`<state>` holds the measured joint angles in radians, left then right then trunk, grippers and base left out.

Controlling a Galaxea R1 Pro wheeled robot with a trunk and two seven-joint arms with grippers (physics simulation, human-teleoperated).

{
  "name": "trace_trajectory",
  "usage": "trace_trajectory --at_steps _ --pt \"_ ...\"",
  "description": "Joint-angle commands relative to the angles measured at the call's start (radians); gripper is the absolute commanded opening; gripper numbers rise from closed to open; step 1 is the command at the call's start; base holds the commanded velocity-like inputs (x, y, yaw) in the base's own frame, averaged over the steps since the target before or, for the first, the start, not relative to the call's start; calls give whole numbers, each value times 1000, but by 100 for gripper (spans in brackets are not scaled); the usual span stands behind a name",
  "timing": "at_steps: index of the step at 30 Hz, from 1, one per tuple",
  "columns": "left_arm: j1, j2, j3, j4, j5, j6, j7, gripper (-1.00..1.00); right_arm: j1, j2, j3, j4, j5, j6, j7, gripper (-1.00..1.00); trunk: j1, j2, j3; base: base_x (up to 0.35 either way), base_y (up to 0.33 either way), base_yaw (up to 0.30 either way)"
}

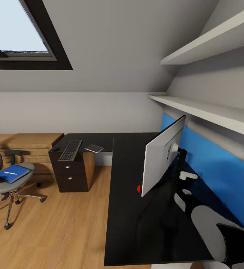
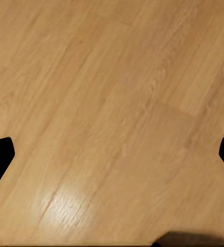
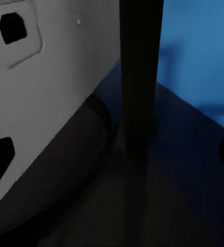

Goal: In the bedroom, organize the workspace by keeping the computer under the desk, ensuring the monitor is on the desk, placing the keyboard on the desk next to the monitor, placing the mouse on the desk next to the keyboard, moving the folder from the swivel chair onto the desk next to the mouse, stacking the notebook on top of the folder with the pen on top of the notebook, and positioning the swivel chair next to the desk.

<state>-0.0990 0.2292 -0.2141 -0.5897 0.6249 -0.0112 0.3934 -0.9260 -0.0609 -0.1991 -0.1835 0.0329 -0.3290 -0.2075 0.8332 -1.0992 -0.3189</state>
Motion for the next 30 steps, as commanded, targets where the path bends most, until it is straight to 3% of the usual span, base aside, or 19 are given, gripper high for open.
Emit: trace_trajectory --at_steps 1,4,5,7,8,10,13,15,20,30 --pt "-1 2 -8 -2 8 2 9 100 2 2 -6 -68 1 62 -1 100 0 -1 -1 0 0 0" --pt "-1 2 -8 -2 8 3 10 100 20 4 -6 -201 0 183 -2 100 0 -1 -1 0 0 0" --pt "-1 2 -8 0 8 2 10 100 48 6 -6 -313 -1 271 -3 100 0 -1 -1 0 0 0" --pt "-1 1 -8 3 9 2 10 100 88 7 -6 -430 -2 357 -4 100 0 -1 -1 0 0 0" --pt "-1 0 -8 8 9 1 10 100 157 9 -7 -600 -7 459 -5 100 0 -1 -1 0 0 0" --pt "-1 -2 -9 11 8 0 10 100 252 24 -7 -834 -18 565 -5 100 0 -1 -1 0 0 0" --pt "-1 -3 -10 12 7 -1 10 100 302 45 -8 -946 -34 634 -6 100 0 -1 -1 0 0 0" --pt "-1 -4 -10 13 7 -2 10 100 343 57 -7 -1000 -49 677 -5 100 0 -1 -1 0 0 0" --pt "-1 -6 -9 21 9 -44 10 100 411 88 19 -1033 -55 695 -1 100 0 -1 -1 0 0 0" --pt "-1 -6 -27 79 10 -149 10 100 432 108 43 -1056 -57 697 -1 100 0 -1 -1 0 0 0"
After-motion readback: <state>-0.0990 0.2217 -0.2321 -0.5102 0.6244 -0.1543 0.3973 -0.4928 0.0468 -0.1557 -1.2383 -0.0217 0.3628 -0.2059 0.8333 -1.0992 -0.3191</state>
